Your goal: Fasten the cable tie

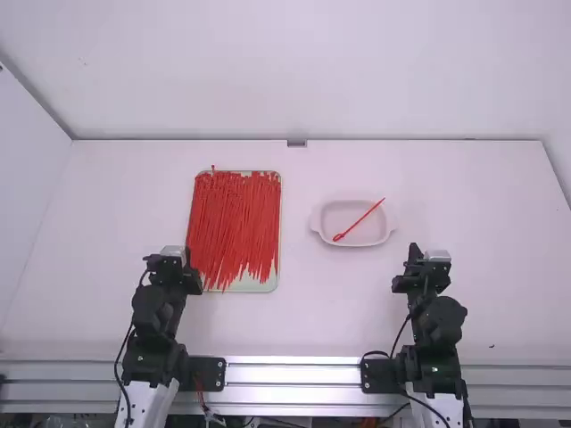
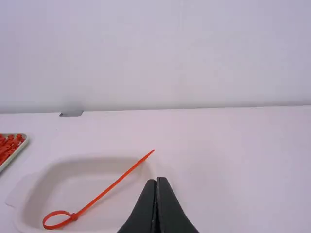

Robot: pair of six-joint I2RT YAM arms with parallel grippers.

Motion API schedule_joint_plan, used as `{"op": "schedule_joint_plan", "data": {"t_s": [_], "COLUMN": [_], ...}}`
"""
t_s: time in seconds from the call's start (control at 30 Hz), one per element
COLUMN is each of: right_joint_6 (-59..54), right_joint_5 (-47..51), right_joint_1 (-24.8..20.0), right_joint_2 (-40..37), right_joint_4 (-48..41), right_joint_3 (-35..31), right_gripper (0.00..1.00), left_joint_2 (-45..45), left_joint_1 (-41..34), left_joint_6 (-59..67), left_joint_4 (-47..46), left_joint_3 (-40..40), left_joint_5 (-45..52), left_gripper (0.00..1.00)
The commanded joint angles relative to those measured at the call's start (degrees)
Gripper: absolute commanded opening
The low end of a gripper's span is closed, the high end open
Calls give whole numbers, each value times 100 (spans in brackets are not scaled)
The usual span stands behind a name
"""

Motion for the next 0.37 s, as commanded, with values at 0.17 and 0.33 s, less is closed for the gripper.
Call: {"op": "schedule_joint_plan", "data": {"t_s": [0.17,0.33], "right_joint_6": [25,25], "right_joint_5": [23,23], "right_joint_1": [12,12], "right_joint_2": [-51,-51], "right_joint_4": [-27,-27], "right_joint_3": [-69,-69], "right_gripper": [0,0], "left_joint_2": [-521,-637], "left_joint_1": [23,23], "left_joint_6": [36,36], "left_joint_4": [1,1], "left_joint_3": [-69,-69], "left_joint_5": [-14,-14], "left_gripper": [0,0]}}
